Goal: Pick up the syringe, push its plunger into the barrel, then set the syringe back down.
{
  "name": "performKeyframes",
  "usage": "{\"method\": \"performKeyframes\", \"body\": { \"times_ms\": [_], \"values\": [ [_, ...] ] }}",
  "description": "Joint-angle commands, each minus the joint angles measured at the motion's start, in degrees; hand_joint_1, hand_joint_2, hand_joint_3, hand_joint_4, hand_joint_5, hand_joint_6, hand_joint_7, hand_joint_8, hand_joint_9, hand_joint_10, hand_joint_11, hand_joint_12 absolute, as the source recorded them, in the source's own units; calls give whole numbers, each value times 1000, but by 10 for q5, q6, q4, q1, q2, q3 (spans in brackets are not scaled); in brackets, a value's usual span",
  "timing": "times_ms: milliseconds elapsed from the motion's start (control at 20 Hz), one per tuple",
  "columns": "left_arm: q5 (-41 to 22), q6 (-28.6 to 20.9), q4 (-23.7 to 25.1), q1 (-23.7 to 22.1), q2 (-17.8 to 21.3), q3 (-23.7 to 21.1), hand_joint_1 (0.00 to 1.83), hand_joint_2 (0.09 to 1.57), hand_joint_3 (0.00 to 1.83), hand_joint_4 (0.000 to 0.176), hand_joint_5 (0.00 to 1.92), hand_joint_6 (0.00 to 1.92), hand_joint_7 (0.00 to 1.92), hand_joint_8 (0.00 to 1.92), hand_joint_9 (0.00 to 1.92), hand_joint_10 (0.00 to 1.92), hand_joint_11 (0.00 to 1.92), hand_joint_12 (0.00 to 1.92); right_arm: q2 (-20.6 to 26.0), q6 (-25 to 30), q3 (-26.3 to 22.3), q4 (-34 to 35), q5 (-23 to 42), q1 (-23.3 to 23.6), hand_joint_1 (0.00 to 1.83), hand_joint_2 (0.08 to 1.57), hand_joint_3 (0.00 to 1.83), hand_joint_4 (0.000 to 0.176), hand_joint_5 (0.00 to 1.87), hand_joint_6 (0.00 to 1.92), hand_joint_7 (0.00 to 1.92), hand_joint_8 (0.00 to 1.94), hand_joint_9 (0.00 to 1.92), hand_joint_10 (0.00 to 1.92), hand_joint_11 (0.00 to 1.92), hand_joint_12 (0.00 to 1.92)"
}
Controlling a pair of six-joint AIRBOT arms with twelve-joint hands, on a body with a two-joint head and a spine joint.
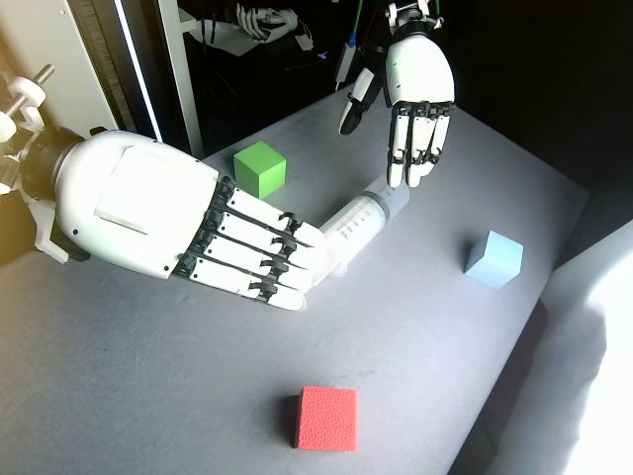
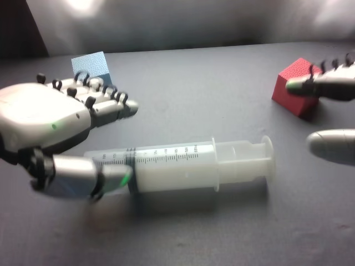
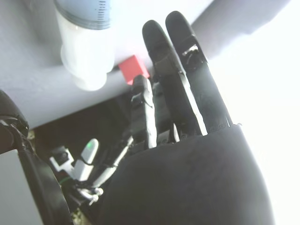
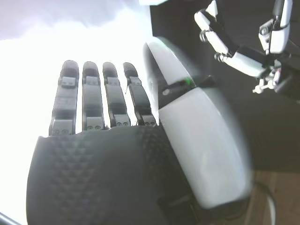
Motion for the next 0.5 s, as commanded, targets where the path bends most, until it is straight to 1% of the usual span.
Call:
{"method": "performKeyframes", "body": {
  "times_ms": [0,50,100,150,250,300,350,400,450],
  "values": [
    [-55,-1,5,-7,6,-1,0,1246,36,0,71,4,65,4,25,6,0,0,6,4,-1,-1,63,4,0,1222,14,0,227,0,209,1,181,1,0,453],
    [-55,-1,5,-7,6,-1,0,1249,15,0,100,4,90,4,43,5,0,0,6,4,-1,-1,63,5,0,1224,7,0,235,1,219,2,196,3,0,493],
    [-55,-1,6,-7,6,-1,0,1249,9,0,109,5,100,6,48,5,0,0,6,4,-1,-1,62,5,0,1225,4,0,232,0,215,1,194,1,0,483],
    [-55,-1,6,-7,6,-2,0,1249,8,0,122,9,115,11,63,10,2,1,6,5,-1,-1,60,5,0,1230,4,0,201,3,189,2,170,2,0,401],
    [-55,-1,3,-7,6,-3,0,1236,1,0,100,4,108,6,63,9,6,3,6,5,-1,-1,53,7,0,1230,2,0,201,3,196,3,178,4,0,413],
    [-55,-1,1,-8,6,-4,98,1192,0,0,104,4,124,10,87,16,35,17,6,5,0,-1,52,7,0,1232,1,0,216,4,210,4,195,6,0,454],
    [-55,-1,1,-9,6,-4,226,1142,0,0,121,2,149,4,120,9,53,47,6,5,0,-1,49,8,0,1233,1,0,213,1,206,1,188,1,0,445],
    [-55,0,1,-9,6,-4,370,1089,0,0,79,3,111,3,92,4,25,45,6,5,-1,-1,48,9,0,1230,0,0,237,1,233,1,215,2,0,522],
    [-55,0,1,-9,6,-4,614,1047,0,0,19,0,51,4,37,4,4,8,6,5,-1,1,48,10,0,1232,1,0,220,1,216,1,200,1,0,492]
  ]
}}
